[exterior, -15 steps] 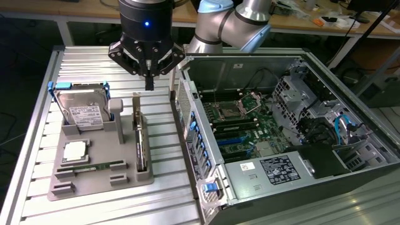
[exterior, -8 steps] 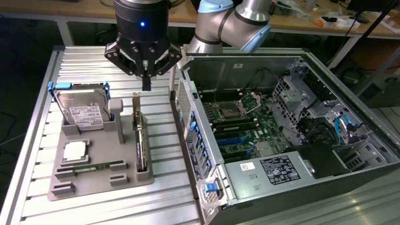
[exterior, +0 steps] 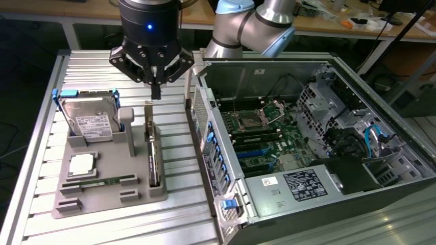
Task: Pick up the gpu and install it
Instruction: 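Reach for the gpu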
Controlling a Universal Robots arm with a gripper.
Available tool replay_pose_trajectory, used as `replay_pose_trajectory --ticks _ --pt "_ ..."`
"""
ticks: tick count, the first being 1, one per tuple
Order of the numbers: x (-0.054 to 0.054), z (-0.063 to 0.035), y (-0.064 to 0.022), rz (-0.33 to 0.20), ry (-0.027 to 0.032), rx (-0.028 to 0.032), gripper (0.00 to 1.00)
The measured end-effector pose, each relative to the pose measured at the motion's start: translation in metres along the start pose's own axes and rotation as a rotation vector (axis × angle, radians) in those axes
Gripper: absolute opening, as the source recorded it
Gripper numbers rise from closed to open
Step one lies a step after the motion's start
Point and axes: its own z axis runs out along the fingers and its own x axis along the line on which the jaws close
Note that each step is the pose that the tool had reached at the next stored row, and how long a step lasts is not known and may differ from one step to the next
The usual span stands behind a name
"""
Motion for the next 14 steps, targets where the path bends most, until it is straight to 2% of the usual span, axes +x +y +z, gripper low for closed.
replay_pose_trajectory --ticks 14 --pt "0.0089 0.001 -0.0007 0.0 -0.0003 0.0 0.11"
